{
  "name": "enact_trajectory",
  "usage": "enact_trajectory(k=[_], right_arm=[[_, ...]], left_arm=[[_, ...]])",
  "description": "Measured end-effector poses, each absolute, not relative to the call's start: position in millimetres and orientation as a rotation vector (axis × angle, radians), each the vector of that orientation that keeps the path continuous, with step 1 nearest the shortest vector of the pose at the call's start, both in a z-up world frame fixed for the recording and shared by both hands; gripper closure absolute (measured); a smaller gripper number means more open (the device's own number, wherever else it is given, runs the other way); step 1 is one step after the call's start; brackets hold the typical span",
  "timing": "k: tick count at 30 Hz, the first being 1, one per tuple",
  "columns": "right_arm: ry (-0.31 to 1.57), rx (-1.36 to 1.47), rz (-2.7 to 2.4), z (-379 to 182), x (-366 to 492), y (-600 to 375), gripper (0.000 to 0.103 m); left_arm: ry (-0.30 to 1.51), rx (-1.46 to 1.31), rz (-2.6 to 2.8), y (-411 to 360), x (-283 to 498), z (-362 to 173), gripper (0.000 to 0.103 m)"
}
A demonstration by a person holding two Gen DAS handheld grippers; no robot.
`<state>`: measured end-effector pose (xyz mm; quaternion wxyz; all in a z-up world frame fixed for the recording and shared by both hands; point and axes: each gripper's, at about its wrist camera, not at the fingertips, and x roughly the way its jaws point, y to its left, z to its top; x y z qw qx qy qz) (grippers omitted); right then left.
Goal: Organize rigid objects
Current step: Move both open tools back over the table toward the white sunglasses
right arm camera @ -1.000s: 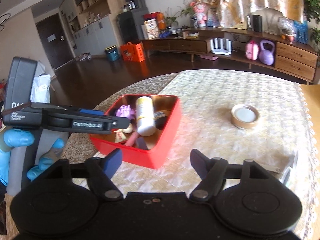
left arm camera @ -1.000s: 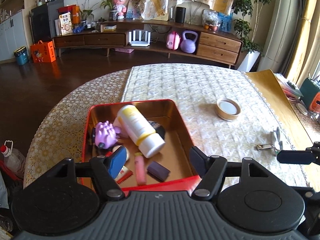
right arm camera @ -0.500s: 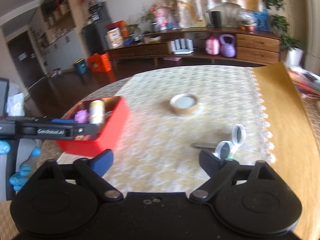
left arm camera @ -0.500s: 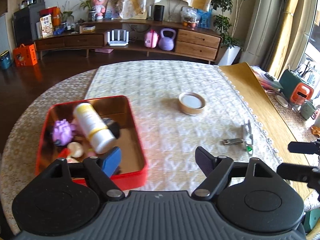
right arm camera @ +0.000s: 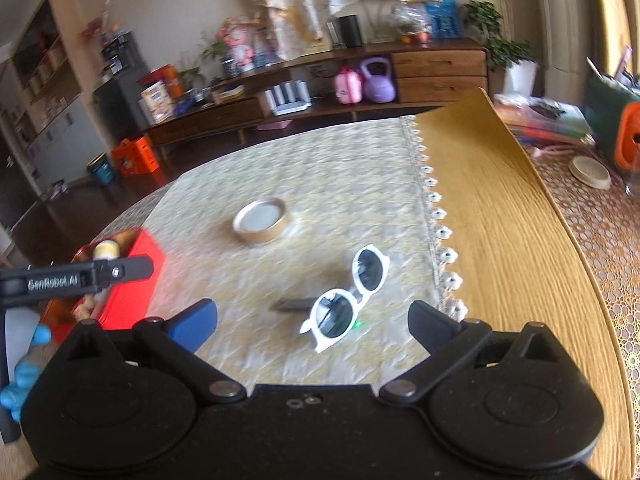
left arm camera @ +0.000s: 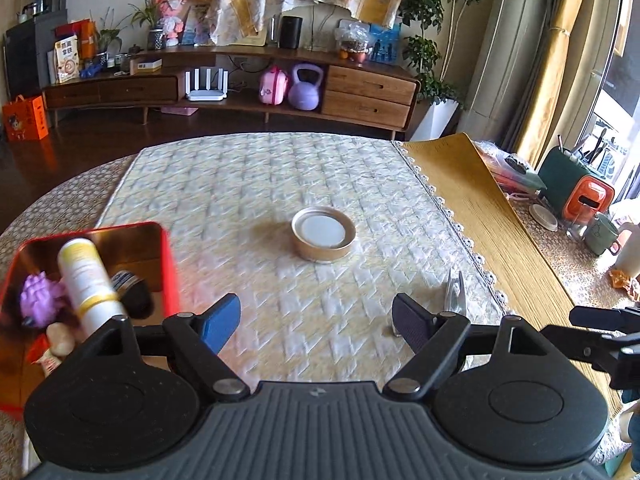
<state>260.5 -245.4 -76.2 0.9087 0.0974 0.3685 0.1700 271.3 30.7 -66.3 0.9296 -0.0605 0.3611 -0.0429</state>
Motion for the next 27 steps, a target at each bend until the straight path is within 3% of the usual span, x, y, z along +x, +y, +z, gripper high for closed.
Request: enact_trajectory(k=[16,27], right_arm=[[0.830,0.220,0.303,-122,318,-244,0.010],[0.853,0.216,0.307,-140,337,-234,0.022]], left_arm=[[0.757,-0.048,-0.089,-6,356,-111,0.020],[0.787,-0.050,-0.079,-10,391,-140,0.020]])
